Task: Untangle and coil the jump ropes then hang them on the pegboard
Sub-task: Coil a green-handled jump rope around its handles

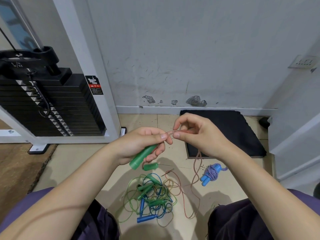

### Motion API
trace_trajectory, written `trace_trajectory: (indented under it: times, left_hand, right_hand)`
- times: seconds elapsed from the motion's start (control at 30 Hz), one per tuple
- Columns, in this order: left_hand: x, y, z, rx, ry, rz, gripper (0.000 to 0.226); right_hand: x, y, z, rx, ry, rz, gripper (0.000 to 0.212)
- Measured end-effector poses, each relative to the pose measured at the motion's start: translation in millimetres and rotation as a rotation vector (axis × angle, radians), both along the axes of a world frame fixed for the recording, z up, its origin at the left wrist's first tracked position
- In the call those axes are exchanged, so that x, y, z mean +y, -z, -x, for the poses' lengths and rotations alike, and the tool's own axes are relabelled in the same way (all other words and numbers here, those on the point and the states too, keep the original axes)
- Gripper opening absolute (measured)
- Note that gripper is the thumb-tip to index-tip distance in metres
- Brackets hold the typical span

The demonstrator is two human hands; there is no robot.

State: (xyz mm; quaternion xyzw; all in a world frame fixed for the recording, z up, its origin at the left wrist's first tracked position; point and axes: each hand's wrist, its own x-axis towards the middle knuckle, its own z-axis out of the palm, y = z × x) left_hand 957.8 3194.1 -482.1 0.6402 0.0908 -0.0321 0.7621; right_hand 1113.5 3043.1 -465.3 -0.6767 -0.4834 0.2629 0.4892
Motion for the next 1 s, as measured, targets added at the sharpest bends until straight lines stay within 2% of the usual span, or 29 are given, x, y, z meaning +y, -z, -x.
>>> trace_trajectory:
  times: [0.23,0.4,0.47,0.67,0.8,1.0]
  left_hand:
    - [-3,-3,0,-0.021,-0.038,-0.107,0.021]
    - [2,-4,3,-0.006,-0.050,-0.132,0.021]
    - [3,-4,3,-0.002,-0.068,-0.134,0.021]
    - [-4,-4,3,-0.002,-0.023,-0.134,0.019]
    - [-3,-5,3,0.015,-0.029,-0.118,0.021]
    - [3,-4,5,0.060,0.008,-0.041,0.019]
  right_hand:
    - [0,3,6,0.120,-0.025,0.071,0.006]
    - [0,-1,-4,0.297,0.153,0.009,0.004]
    - [-1,-3,-9,0.340,0.157,-0.002,0.008]
    - [-2,0,4,0.249,-0.058,0.137,0.018]
    - [-2,-3,4,0.226,-0.017,0.106,0.007]
    - [0,-5,-2,0.318,0.123,0.029,0.013]
